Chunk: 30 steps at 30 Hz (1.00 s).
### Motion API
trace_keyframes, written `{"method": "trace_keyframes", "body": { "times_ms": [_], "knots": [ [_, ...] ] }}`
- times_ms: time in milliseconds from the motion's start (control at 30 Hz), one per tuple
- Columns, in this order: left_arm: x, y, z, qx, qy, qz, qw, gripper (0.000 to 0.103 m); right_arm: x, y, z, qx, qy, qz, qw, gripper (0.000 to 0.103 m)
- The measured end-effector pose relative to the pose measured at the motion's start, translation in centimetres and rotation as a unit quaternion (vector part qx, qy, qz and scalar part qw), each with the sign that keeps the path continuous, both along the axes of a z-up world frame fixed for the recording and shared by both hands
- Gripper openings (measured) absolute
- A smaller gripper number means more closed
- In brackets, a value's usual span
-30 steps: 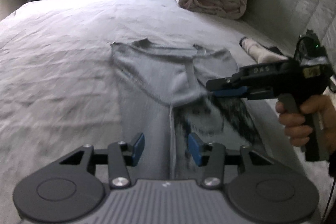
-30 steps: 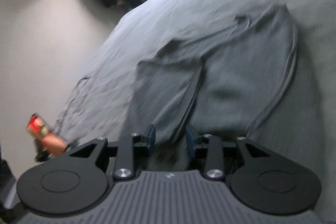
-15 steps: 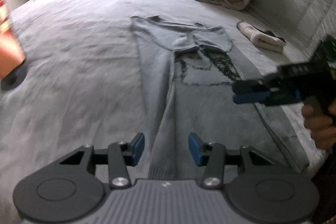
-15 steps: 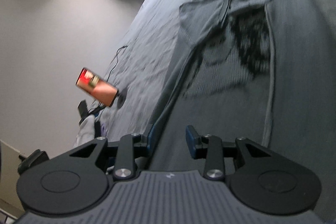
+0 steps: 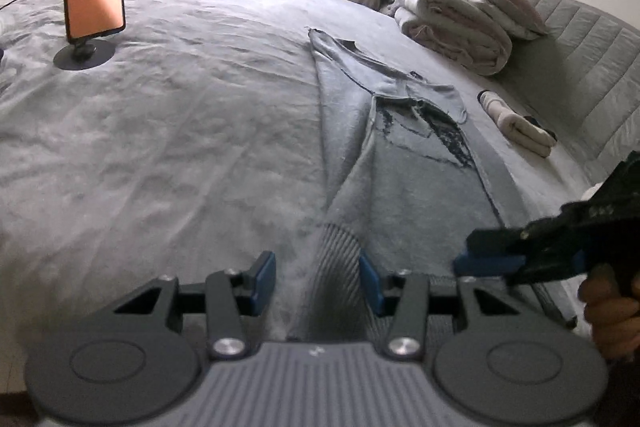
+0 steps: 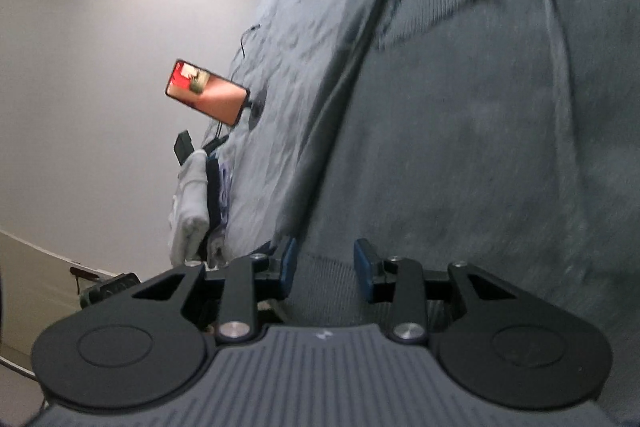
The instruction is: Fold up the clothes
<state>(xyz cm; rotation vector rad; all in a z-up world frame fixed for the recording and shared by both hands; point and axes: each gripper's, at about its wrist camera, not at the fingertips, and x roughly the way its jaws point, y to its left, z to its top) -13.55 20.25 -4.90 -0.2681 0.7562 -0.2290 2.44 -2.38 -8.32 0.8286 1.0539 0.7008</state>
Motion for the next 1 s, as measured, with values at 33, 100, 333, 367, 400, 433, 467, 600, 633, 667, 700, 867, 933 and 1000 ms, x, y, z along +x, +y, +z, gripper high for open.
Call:
{"method": "trace_keyframes", "body": {
  "times_ms": [33,100,333,367,400,433,467,600,633,667,700,867,933,1000],
  "knots": [
    [0.0,-0.1,0.0,0.002,-0.001,-0.003,1.0,0.046,0.0,0.3,0.0,0.001,0.002,0.003,1.0,0.034],
    [0.1,-0.2,-0.1,0.008,-0.001,-0.009,0.9999,0.043,0.0,0.8,-0.1,0.004,0.005,0.01,1.0,0.033],
    [-0.5,-0.2,0.0,-0.012,-0.012,-0.023,0.9996,0.01,0.5,2.8,-0.4,0.002,0.005,0.028,1.0,0.028],
    [-0.6,-0.3,0.1,-0.015,-0.018,-0.025,0.9994,0.01,0.6,3.0,-0.5,0.0,0.005,0.032,0.999,0.027],
    [-0.8,-0.3,0.3,-0.016,-0.024,-0.025,0.9993,0.01,0.6,3.2,-0.6,-0.003,0.003,0.036,0.999,0.024],
    [-0.9,-0.3,0.4,-0.02,-0.032,-0.027,0.9989,0.01,0.6,3.3,-0.7,-0.005,0.002,0.041,0.999,0.023],
    [-1.1,-0.3,0.7,-0.025,-0.041,-0.03,0.9984,0.01,0.7,3.3,-0.8,-0.007,0.003,0.042,0.999,0.019],
    [-1.7,-0.5,1.4,-0.047,-0.071,-0.049,0.9952,0.01,0.8,2.8,-0.9,0.004,0.009,0.039,0.999,0.026],
    [-1.8,-0.7,1.5,-0.05,-0.073,-0.054,0.9946,0.01,0.7,2.6,-0.8,0.01,0.008,0.037,0.999,0.029],
    [-1.8,-0.8,1.6,-0.05,-0.074,-0.059,0.9942,0.01,0.7,2.2,-0.5,0.013,0.005,0.034,0.999,0.031],
    [-1.9,-1.1,1.6,-0.049,-0.074,-0.066,0.9939,0.01,0.8,1.9,-0.3,0.015,0.0,0.029,0.999,0.036],
    [-1.8,-3.3,1.3,-0.038,-0.062,-0.13,0.9888,0.009,1.3,0.1,-0.1,0.034,0.0,-0.013,0.999,0.039],
    [-1.8,-4.3,1.0,-0.031,-0.05,-0.162,0.9851,0.009,1.6,-0.4,-0.3,0.039,0.005,-0.028,0.999,0.04],
    [-2.1,-5.4,0.7,-0.008,-0.04,-0.192,0.9805,0.01,1.9,-0.7,-0.6,0.037,0.009,-0.039,0.999,0.04]
  ]
}}
